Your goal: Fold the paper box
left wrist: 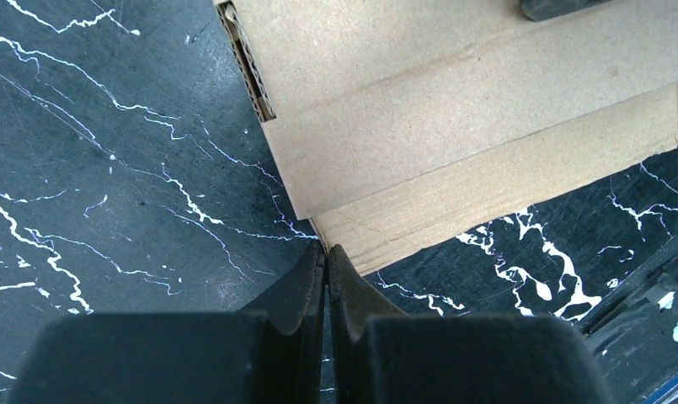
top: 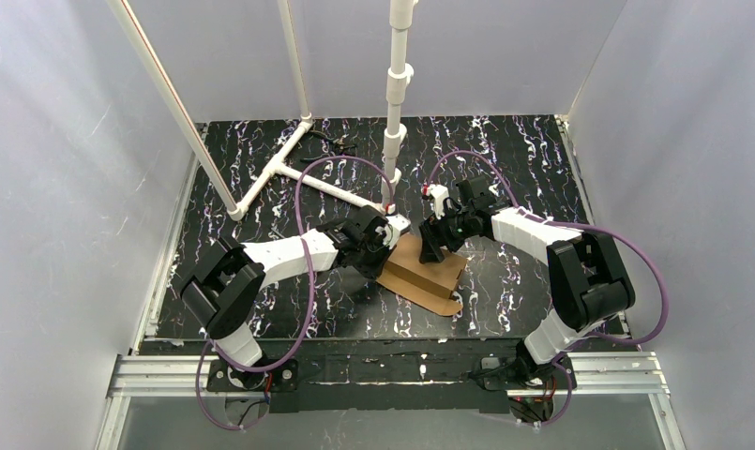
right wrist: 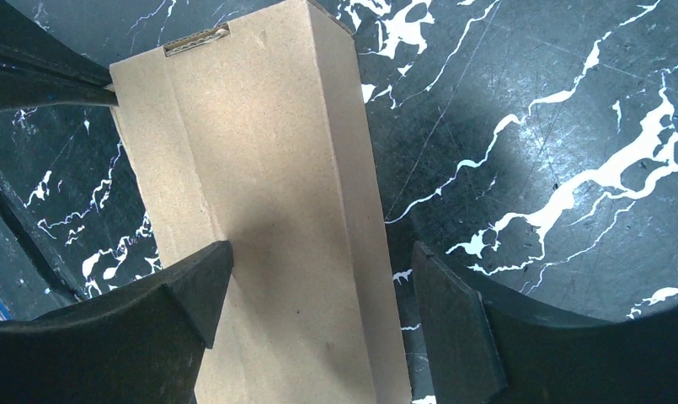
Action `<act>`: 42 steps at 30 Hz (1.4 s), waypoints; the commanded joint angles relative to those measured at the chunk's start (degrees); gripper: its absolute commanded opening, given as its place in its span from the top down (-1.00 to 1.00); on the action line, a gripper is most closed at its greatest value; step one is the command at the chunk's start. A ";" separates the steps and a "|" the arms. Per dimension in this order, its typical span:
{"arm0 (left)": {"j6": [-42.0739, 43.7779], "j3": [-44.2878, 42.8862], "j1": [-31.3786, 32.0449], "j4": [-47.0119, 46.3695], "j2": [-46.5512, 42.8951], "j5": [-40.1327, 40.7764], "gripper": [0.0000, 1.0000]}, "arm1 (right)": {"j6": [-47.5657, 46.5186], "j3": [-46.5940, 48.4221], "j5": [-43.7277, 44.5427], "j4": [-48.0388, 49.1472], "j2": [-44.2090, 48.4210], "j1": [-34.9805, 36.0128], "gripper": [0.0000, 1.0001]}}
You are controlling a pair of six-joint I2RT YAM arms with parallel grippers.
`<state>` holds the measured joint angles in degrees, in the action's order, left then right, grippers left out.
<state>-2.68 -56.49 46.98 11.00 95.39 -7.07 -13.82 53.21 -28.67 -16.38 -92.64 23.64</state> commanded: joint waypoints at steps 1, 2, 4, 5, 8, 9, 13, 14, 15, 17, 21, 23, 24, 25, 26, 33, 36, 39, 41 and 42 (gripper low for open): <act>-2.35 -3.57 -0.31 -1.01 -0.20 0.20 1.00 | -3.93 -1.71 9.33 -2.87 -3.86 1.14 -0.70; -3.71 -3.54 -0.38 -1.14 -0.30 0.39 1.00 | -4.00 -1.71 9.34 -2.87 -3.93 1.15 -0.70; -5.45 -3.59 -0.63 -1.01 -0.57 0.54 1.00 | -3.99 -1.71 9.29 -2.87 -3.86 1.15 -0.70; -6.14 -3.45 -0.66 -1.13 -0.90 0.54 1.00 | -3.94 -1.71 9.32 -2.87 -3.94 1.22 -0.70; -7.43 -3.27 -0.67 -1.25 -1.71 0.33 1.00 | -4.05 -1.62 9.31 -2.95 -4.10 1.28 -0.69; -7.46 -3.15 -0.66 -1.51 -1.84 0.11 1.00 | -4.03 -1.62 9.32 -2.95 -4.12 1.32 -0.69; -5.45 -1.98 -0.68 -3.86 -2.22 -0.29 1.00 | -4.02 -1.62 9.41 -2.95 -4.13 1.49 -0.69; -4.91 -1.82 -0.67 -4.26 -2.23 0.28 1.00 | -4.02 -1.62 9.48 -2.95 -4.15 1.50 -0.69; -4.69 -1.83 -0.66 -4.17 -2.24 0.94 1.00 | -4.02 -1.62 9.50 -3.03 -4.13 1.50 -0.69; -4.72 -1.28 -0.70 -4.87 -2.55 2.11 1.00 | -4.06 -1.62 9.46 -3.08 -4.17 1.50 -0.69; -7.38 -2.15 -0.68 -3.24 -2.03 4.32 1.00 | -4.10 -1.53 9.59 -3.09 -4.43 1.59 -0.69; -8.48 -2.57 -0.66 -2.04 -1.53 5.98 1.00 | -4.17 -1.53 9.58 -3.13 -4.48 1.65 -0.69; -9.05 -2.49 -0.66 -1.62 -1.41 6.24 1.00 | -4.11 -1.53 9.59 -3.13 -4.48 1.67 -0.69; -9.51 -2.18 -0.72 -1.61 -1.43 7.20 1.00 | -4.11 -1.53 9.60 -3.13 -4.52 1.67 -0.69; -9.82 -2.03 -0.71 -1.53 -1.55 8.45 1.00 | -4.12 -1.53 9.67 -3.06 -4.51 1.67 -0.69; -10.08 -1.94 -0.59 -1.21 -2.20 8.72 1.00 | -4.23 -1.44 9.94 -3.22 -4.74 1.84 -0.69; -5.33 -0.51 -0.17 -5.82 -3.26 1.86 1.00 | -4.20 -1.53 9.60 -3.22 -4.65 1.85 -0.69; -3.25 -0.12 -0.10 -6.12 -3.95 0.79 1.00 | -4.31 -1.47 9.58 -3.22 -4.57 1.85 -0.68; -5.45 1.00 -0.13 -5.92 -4.39 3.29 1.00 | -4.34 -1.44 9.59 -3.24 -4.64 1.93 -0.68; -6.73 1.78 -0.10 -5.78 -4.62 4.83 1.00 | -4.28 -1.44 9.63 -3.30 -4.72 1.93 -0.68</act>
<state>-7.62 -55.86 46.57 9.32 95.11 -3.55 -13.85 53.91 -28.60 -15.88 -93.38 24.51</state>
